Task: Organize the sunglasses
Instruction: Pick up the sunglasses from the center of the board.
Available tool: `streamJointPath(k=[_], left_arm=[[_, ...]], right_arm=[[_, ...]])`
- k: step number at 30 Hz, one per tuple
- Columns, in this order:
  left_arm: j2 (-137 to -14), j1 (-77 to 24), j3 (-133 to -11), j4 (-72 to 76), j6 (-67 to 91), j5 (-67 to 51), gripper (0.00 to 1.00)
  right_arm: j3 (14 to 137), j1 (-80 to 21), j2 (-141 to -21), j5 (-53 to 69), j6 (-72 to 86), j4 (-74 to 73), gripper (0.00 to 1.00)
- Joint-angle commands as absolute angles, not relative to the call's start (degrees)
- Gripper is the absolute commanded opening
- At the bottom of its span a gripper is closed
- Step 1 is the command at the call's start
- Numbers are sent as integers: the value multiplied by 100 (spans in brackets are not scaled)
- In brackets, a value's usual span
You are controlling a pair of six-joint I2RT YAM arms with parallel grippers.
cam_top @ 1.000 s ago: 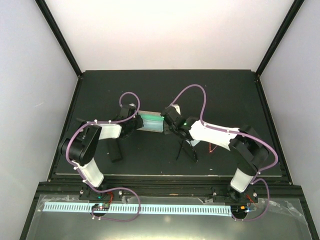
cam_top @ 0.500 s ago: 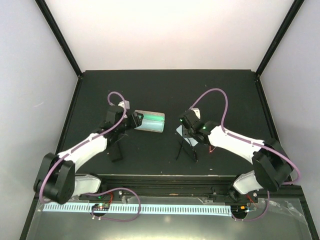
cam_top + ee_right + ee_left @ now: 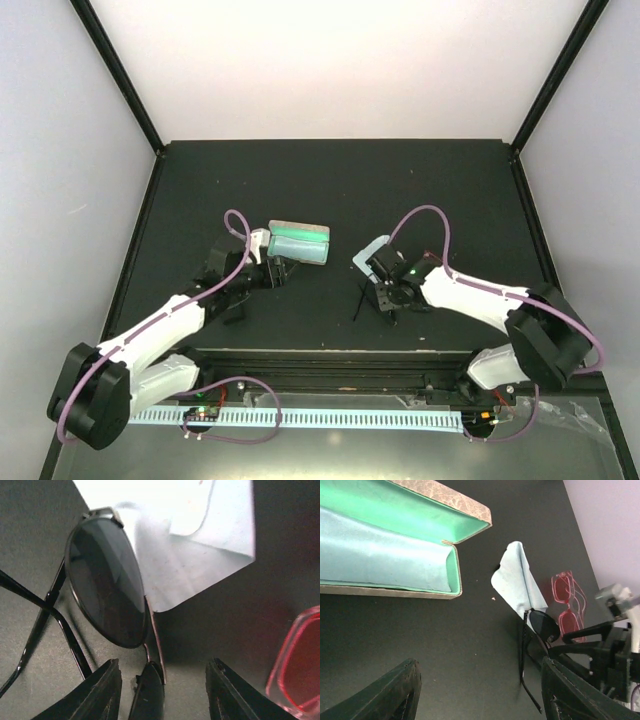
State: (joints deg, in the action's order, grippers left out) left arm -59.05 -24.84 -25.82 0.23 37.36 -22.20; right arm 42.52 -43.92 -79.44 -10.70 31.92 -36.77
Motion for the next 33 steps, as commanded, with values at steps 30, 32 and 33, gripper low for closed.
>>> streamJointPath(k=[30, 32, 33], left_arm=[[-5700, -2590, -2531, 28, 3832, -2320, 64], [-5676, -2582, -2536, 17, 3841, -2320, 64], [-5671, -2587, -2538, 14, 3848, -2325, 64]], right_arm=[[4705, -4513, -9139, -1184, 2812, -3303, 6], [4695, -4510, -9065, -1154, 2823, -3257, 5], [4681, -4517, -9019, -1111, 2817, -3226, 5]])
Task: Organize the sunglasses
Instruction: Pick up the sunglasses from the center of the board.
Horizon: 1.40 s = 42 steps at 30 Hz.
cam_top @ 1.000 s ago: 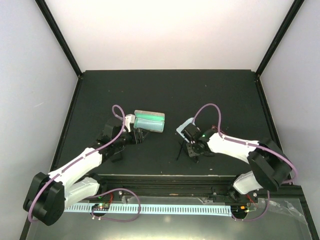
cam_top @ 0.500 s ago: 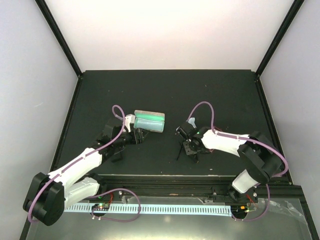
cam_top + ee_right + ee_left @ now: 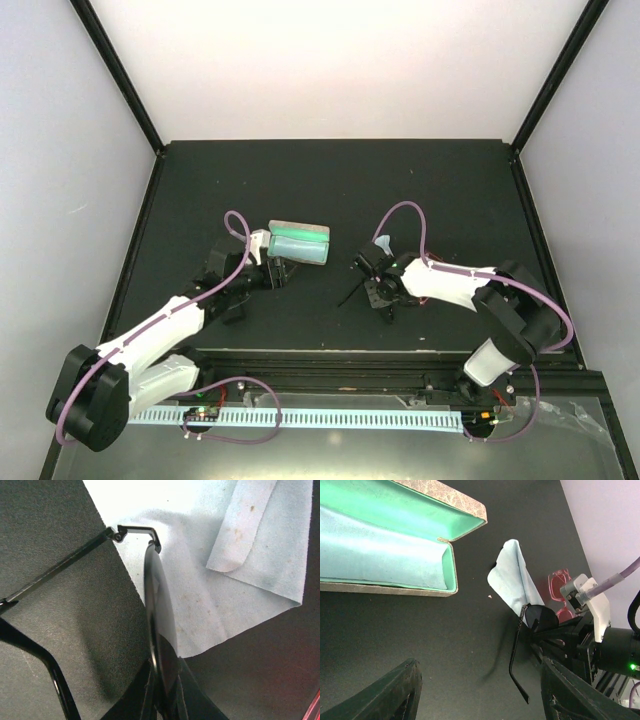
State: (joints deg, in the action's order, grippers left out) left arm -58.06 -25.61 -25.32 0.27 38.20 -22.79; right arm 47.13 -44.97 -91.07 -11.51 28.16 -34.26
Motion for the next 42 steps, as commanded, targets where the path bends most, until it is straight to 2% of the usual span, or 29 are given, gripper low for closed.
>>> streamJointPath(k=[1, 16, 20, 24, 27, 31, 36, 42], left_arm=[[-5649, -2587, -2540, 4, 3862, -2322, 64], [-4332, -2584, -2611, -181, 4307, -1887, 64], [-3817, -2584, -2596, -116, 4518, -1632, 64], [-3294, -2583, -2321, 478, 4788, -1457, 63], [-3209, -2582, -2294, 933, 4898, -1788, 64], [-3600, -2592, -2463, 1629, 5065, -2763, 64], [-4036, -2600, -2507, 2506, 5441, -3560, 61], [-3965, -2594, -2512, 2836, 5556, -3688, 60]], right_arm=[[4676, -4516, -8964, -1061, 2806, -3154, 5], [5388, -4409, -7541, 1117, 2662, -1892, 5], [5661, -4390, -7264, 1708, 3220, -1205, 5], [5549, -4392, -7136, 2617, 4292, 315, 6], [5589, -4393, -7327, 3380, 4993, 1368, 6], [5793, -4401, -7642, 4036, 5593, 2022, 7], [5897, -4404, -7861, 4405, 5997, 2482, 7], [5913, -4407, -7914, 4491, 5974, 2479, 7]])
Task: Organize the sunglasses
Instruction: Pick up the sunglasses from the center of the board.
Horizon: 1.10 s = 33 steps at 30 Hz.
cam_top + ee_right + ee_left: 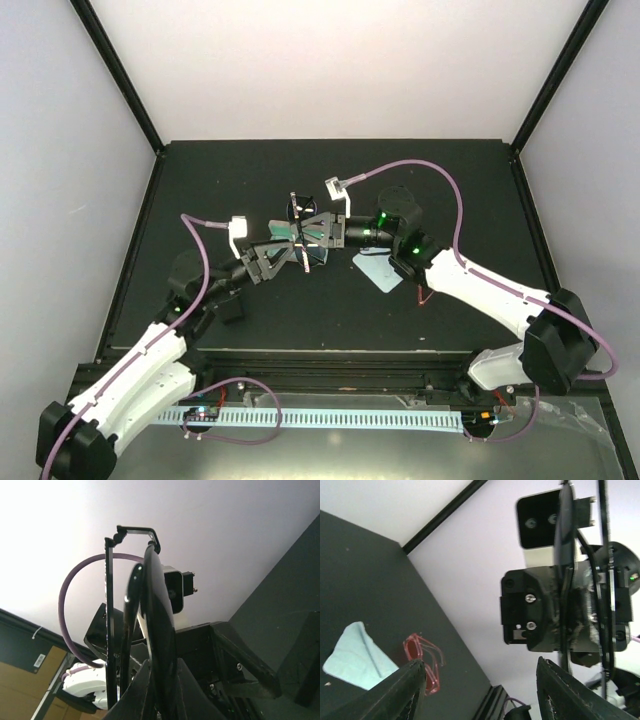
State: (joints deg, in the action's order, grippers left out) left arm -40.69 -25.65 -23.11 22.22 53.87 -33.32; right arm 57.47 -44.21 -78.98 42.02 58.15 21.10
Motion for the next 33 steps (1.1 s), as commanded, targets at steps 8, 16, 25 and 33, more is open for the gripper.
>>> streamJointPath(k=[8, 16, 25, 33], left_arm=[[-3663, -2602, -2479, 2553, 5392, -3316, 64], [-3981, -2597, -2650, 2777, 5582, -3770, 47], [-4102, -2597, -2731, 2841, 5780, -3823, 24], [-4140, -2599, -2794, 2759, 5745, -3840, 2]], right_arm=[[5908, -4412, -7888, 4280, 5695, 2145, 7], [5959, -4442, -8027, 4555, 5831, 2392, 7], [5922, -4484, -8095, 4729, 5884, 2517, 7], [5855, -4486, -8056, 4810, 5946, 2605, 8]])
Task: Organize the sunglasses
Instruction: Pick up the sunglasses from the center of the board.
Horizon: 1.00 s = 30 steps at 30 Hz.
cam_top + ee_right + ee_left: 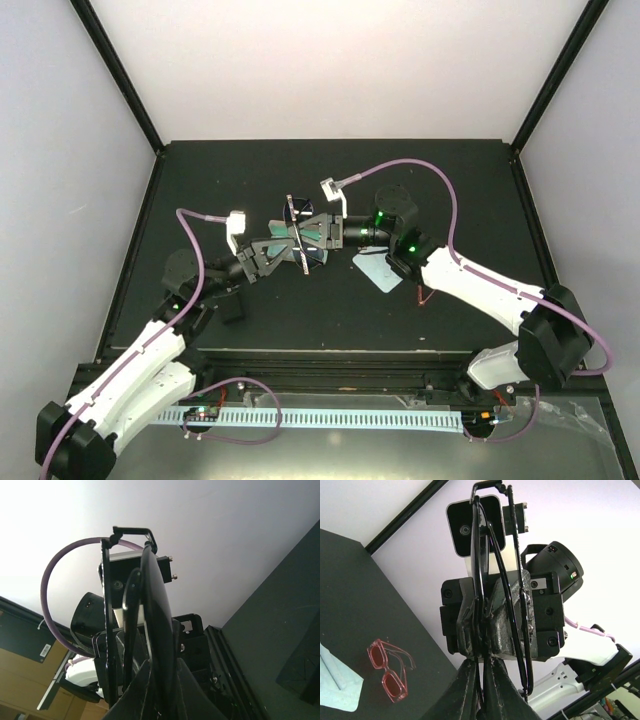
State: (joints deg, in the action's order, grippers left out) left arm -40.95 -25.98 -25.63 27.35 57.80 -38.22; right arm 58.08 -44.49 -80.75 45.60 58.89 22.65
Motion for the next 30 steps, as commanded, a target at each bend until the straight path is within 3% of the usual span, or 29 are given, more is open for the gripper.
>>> streamJointPath(k=[1, 10, 16, 23, 30], left_arm=[[-4140, -2601, -2799, 2729, 5721, -3838, 2], [-3975, -2602, -3001, 1716, 4997, -3427, 1], [-3750, -2577, -3129, 839, 4503, -2888, 2], [-3600, -2567, -3152, 488, 4400, -2586, 2], [-3695, -2566, -3280, 503, 4534, -2776, 1]], right_arm=[[5854, -4491, -8047, 4816, 5954, 2607, 10], [5813, -4390, -7493, 4022, 5146, 1239, 46], [5283, -4324, -6644, 2901, 4390, 99, 56], [4795, -4315, -5911, 1601, 3996, -806, 54], [4602, -4321, -5985, 3228, 3919, 153, 26]])
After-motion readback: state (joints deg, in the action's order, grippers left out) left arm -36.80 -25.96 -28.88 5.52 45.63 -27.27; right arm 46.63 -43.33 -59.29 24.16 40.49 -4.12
